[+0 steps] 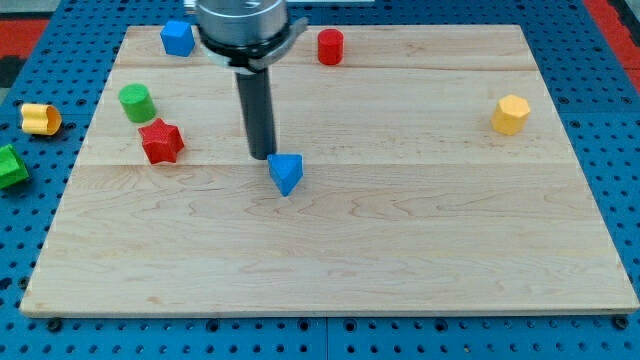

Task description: Push red star towards bottom left

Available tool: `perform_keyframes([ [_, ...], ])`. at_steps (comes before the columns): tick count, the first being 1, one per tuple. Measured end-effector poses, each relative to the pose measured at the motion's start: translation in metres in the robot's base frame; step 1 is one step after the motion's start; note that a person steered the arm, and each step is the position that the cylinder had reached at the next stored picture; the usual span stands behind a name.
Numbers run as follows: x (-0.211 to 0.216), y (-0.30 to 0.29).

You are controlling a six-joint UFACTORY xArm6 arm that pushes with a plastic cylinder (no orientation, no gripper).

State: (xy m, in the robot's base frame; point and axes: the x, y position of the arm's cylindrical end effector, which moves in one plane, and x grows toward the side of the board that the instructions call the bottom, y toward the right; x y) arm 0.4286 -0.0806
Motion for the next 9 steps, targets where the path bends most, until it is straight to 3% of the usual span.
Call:
perform_keyframes([
  [2,0.03,0.11],
  [3,-0.001,0.029],
  [4,0.005,0.008],
  [5,0.04,0.006],
  [6,0.049,0.077],
  [7,0.057,0.186],
  [8,0.057,0.181],
  [9,0.063,0.24],
])
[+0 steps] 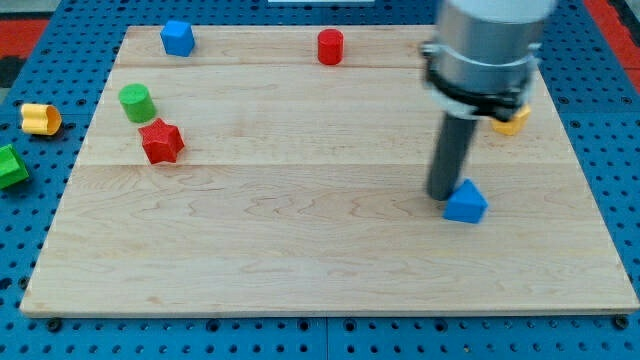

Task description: Push red star towards bottom left

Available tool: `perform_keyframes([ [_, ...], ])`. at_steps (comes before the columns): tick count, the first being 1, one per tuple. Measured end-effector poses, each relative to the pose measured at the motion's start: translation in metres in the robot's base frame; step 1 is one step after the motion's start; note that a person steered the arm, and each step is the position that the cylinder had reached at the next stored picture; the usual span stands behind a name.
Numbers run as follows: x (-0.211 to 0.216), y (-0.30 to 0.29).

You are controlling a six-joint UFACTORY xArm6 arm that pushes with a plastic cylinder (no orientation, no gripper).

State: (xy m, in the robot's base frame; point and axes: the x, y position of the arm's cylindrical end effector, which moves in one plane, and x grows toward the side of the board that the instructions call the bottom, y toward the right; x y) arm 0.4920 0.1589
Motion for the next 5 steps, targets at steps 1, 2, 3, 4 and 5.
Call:
perform_keyframes([
  [1,-0.004,0.034],
  [2,-0.045,-0.071],
  [3,-0.073,-0.19],
  [4,-0.111,-0.263],
  [5,-0.111,-0.329],
])
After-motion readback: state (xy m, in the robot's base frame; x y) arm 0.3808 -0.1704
